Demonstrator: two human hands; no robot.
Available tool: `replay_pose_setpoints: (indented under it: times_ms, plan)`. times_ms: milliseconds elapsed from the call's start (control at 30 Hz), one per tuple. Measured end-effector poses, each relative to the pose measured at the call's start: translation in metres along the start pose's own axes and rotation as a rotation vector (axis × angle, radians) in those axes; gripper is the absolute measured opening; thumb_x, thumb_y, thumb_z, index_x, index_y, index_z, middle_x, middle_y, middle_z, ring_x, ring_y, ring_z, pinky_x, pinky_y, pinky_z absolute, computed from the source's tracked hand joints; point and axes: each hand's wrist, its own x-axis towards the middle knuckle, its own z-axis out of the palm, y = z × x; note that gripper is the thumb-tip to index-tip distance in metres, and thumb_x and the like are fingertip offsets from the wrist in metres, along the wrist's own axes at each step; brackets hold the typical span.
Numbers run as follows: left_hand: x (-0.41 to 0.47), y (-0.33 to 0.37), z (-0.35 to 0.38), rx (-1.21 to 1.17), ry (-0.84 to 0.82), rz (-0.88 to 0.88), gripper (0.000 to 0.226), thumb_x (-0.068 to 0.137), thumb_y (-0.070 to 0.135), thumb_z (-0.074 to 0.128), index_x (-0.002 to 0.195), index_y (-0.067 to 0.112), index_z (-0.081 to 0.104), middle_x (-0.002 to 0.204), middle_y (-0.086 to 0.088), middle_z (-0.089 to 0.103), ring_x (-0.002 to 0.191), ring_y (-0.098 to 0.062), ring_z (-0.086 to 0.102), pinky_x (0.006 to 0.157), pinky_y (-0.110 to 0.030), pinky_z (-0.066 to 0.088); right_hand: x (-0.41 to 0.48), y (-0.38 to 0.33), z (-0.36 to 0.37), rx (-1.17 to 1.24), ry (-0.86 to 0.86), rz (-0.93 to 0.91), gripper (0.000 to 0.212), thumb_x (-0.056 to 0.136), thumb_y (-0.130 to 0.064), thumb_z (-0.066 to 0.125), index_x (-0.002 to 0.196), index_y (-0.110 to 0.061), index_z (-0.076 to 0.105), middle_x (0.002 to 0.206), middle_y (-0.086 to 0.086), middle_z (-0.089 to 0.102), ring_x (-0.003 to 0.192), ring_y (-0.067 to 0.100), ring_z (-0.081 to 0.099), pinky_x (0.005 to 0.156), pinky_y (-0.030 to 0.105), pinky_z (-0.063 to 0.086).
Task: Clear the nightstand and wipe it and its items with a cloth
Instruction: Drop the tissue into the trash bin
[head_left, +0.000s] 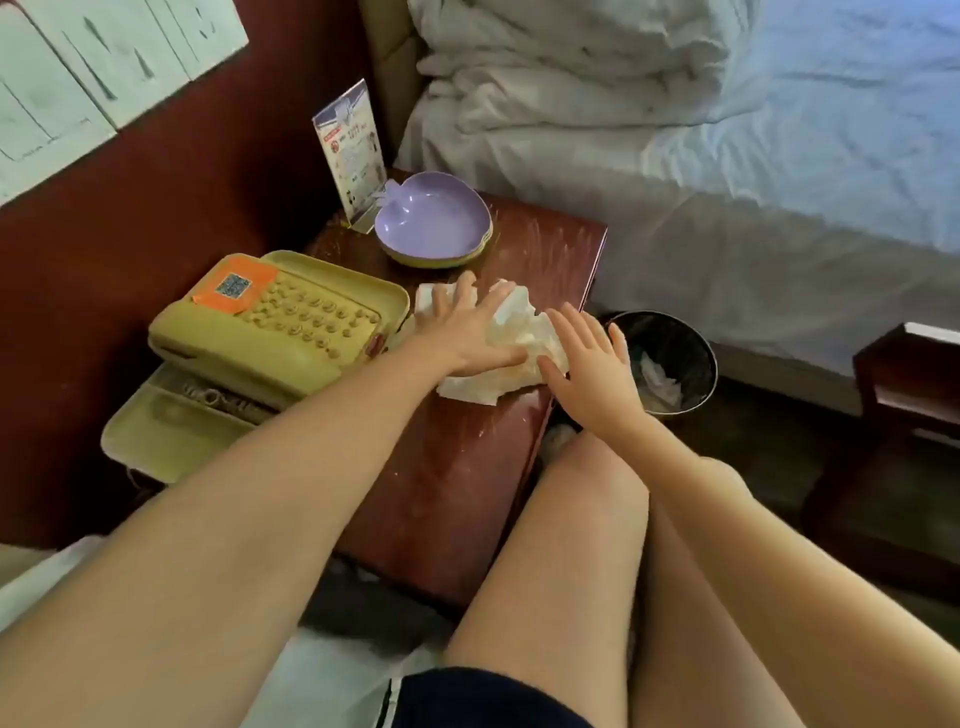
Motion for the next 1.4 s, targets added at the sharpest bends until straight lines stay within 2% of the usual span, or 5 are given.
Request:
replay_pose_setpoints:
  times_ms: [567, 800, 967, 1267, 1400]
  plan:
    - [0.006, 0.006, 0.017, -0.201, 0.455, 0.199, 0.021, 0.086, -0.005, 0.043, 0.098, -0.001, 0.06, 0.101, -0.019, 0.053, 0.098, -0.035, 0.046, 0.08, -0.035, 0.038, -0.01, -0.012, 0.025, 0.252, 0.185, 0.154, 0.05, 0.098, -0.024, 0.041, 0.146, -0.014, 0.032, 0.155, 0.004, 0.025, 0.144, 0.018, 0.017, 0.116, 0.037, 0.003]
    - [-0.012, 0.038, -0.026, -0.441, 0.817, 0.268, 0.013, 0.083, -0.002, 0.049, 0.089, -0.001, 0.06, 0.09, -0.011, 0.053, 0.082, -0.015, 0.048, 0.076, -0.015, 0.036, 0.009, -0.056, -0.036, 1.497, 0.043, 0.669, 0.045, 0.096, -0.057, 0.028, 0.134, -0.035, 0.038, 0.132, -0.005, 0.036, 0.127, 0.019, 0.033, 0.107, 0.045, 0.027]
    - [-0.042, 0.076, -0.021, -0.886, 0.672, 0.17, 0.006, 0.088, 0.005, 0.058, 0.094, 0.007, 0.06, 0.092, -0.001, 0.061, 0.084, -0.009, 0.057, 0.076, -0.017, 0.045, 0.01, -0.055, -0.064, 2.08, -0.178, 0.547, 0.054, 0.09, -0.06, 0.039, 0.106, -0.015, 0.063, 0.099, 0.008, 0.067, 0.095, 0.023, 0.065, 0.086, 0.034, 0.051]
    - [-0.04, 0.105, -0.004, -0.623, 0.423, 0.05, 0.03, 0.09, 0.032, 0.057, 0.114, 0.013, 0.061, 0.115, -0.009, 0.053, 0.108, -0.023, 0.048, 0.088, -0.026, 0.042, 0.005, -0.018, -0.056, 1.58, 0.229, 0.567, 0.014, 0.09, -0.022, 0.061, 0.098, -0.011, 0.063, 0.089, 0.006, 0.069, 0.082, 0.018, 0.068, 0.075, 0.032, 0.055]
    - [-0.031, 0.128, 0.005, -1.118, 0.077, -0.128, 0.03, 0.089, 0.023, 0.058, 0.117, 0.016, 0.049, 0.109, -0.004, 0.048, 0.1, -0.023, 0.052, 0.078, -0.025, 0.051, -0.002, 0.024, -0.066, 1.311, 0.313, 0.573, 0.017, 0.09, -0.011, 0.06, 0.107, -0.008, 0.062, 0.089, 0.005, 0.066, 0.084, 0.021, 0.064, 0.075, 0.034, 0.053]
